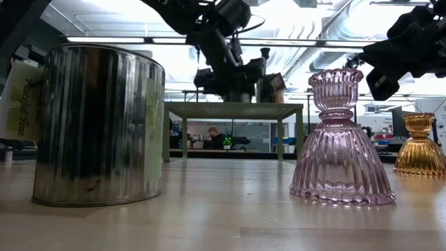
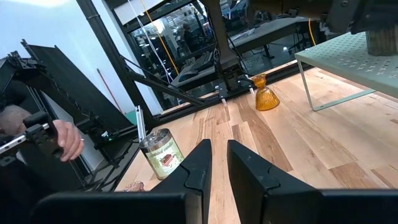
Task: Pick & Place candle stick holders
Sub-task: Put the top scented candle on the shelf
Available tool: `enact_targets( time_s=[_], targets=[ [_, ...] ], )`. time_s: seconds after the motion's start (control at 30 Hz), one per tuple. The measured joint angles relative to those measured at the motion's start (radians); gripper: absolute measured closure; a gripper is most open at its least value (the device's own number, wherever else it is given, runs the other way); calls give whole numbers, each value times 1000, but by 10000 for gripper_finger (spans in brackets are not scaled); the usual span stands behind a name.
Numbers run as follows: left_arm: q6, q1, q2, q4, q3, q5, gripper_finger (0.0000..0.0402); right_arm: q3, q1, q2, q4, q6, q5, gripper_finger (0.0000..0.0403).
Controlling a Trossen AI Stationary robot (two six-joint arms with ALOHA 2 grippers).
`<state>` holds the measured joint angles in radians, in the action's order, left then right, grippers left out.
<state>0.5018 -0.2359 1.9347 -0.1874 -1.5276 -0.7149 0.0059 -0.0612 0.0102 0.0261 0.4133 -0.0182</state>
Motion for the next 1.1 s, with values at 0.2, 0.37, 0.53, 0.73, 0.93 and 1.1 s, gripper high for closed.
enact_targets(
  time_s=[0.2, 0.37, 0.53, 0.73, 0.93, 1.1],
  targets=[
    [0, 0, 1, -13, 0, -59, 29, 0, 0, 0, 0, 0, 0, 359],
    [0, -21, 12, -1, 0, -52, 29, 0, 0, 0, 0, 0, 0, 359],
    [-12, -28, 15, 6, 0, -55, 8, 0, 0, 0, 0, 0, 0, 359],
    [-26, -26, 16, 12, 1, -52, 3, 0, 0, 0, 0, 0, 0, 359],
    [-26, -26, 16, 12, 1, -55, 2, 0, 0, 0, 0, 0, 0, 359],
    [-26, -26, 16, 36, 1, -78, 2, 0, 0, 0, 0, 0, 0, 359]
  ],
)
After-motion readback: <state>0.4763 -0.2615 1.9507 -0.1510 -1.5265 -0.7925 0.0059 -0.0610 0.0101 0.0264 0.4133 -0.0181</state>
